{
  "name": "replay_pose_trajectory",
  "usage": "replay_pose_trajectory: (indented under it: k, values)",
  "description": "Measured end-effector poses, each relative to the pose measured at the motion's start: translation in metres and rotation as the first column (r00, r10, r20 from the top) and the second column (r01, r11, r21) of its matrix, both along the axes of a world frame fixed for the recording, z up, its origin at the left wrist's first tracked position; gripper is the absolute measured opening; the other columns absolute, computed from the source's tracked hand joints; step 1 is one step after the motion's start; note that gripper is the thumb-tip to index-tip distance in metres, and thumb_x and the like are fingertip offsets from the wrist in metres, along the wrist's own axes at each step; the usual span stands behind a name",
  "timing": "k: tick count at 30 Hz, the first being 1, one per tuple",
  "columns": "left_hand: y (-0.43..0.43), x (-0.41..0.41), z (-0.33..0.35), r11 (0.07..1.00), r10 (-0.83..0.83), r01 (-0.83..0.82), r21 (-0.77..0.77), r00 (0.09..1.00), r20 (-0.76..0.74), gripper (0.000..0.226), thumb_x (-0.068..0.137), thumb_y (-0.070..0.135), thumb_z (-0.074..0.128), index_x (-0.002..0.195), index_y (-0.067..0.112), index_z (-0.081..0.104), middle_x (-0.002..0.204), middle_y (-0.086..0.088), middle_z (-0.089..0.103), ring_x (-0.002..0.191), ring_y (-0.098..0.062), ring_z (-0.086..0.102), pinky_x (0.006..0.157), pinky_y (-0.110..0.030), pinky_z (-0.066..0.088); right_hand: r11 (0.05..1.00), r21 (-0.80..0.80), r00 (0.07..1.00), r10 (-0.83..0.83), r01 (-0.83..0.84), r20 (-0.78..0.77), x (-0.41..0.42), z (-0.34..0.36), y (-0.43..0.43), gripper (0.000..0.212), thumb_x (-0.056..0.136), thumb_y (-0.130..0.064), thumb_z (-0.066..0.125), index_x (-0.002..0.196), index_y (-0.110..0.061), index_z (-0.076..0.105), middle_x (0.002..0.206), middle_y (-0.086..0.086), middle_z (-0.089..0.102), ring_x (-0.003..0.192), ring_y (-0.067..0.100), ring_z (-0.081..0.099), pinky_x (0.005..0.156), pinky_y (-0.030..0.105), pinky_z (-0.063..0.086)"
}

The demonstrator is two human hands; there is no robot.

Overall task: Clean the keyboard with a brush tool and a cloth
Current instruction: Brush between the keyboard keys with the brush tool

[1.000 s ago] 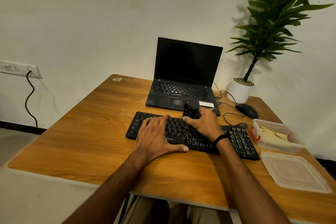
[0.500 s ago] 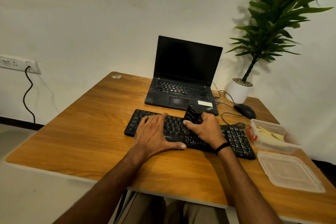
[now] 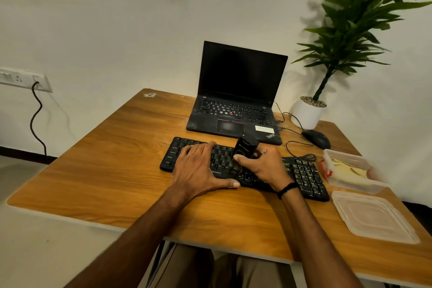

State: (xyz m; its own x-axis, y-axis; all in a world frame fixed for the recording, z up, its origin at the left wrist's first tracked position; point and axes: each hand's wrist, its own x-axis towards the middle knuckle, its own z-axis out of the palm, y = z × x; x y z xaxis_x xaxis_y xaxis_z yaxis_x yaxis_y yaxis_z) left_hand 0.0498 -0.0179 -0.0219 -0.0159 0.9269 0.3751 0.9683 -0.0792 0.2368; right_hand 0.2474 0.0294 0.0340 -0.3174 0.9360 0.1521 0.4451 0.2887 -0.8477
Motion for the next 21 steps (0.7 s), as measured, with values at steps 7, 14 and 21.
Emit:
replay_pose_trajectory:
  k: [7, 14, 21]
  values:
    - [0.002, 0.0, -0.001, 1.0, 0.004, -0.004, -0.007, 1.0, -0.007, 0.134, 0.054, 0.111, 0.037, 0.153, 0.02, 0.038, 0.148, 0.001, 0.053, 0.136, -0.017, 0.047, 0.123, -0.042, 0.023, 0.998, 0.035, 0.997, -0.048, 0.046, 0.055, 0.009, 0.0, -0.001, 0.029, 0.075, -0.03, 0.084, 0.1, -0.022, 0.069, 0.092, -0.006, 0.072, 0.083, 0.008, 0.069, 0.064, 0.018, 0.054]
    - [-0.001, 0.0, 0.0, 1.0, 0.004, -0.004, -0.009, 1.0, -0.012, 0.134, 0.054, 0.11, 0.039, 0.153, 0.02, 0.036, 0.149, 0.001, 0.051, 0.137, -0.018, 0.046, 0.123, -0.042, 0.023, 0.997, 0.073, 0.997, 0.0, -0.007, 0.082, 0.016, -0.003, -0.006, 0.027, 0.077, -0.03, 0.082, 0.1, -0.026, 0.069, 0.092, -0.008, 0.072, 0.086, 0.005, 0.069, 0.07, 0.021, 0.058]
    - [0.0, 0.0, 0.001, 1.0, 0.003, -0.003, -0.008, 1.0, -0.004, 0.132, 0.055, 0.109, 0.042, 0.152, 0.02, 0.037, 0.149, -0.001, 0.052, 0.137, -0.018, 0.046, 0.122, -0.042, 0.023, 0.996, 0.089, 0.993, -0.018, 0.008, 0.113, 0.022, 0.003, -0.007, 0.03, 0.078, -0.029, 0.081, 0.104, -0.023, 0.069, 0.091, -0.014, 0.069, 0.085, 0.0, 0.066, 0.069, 0.017, 0.055]
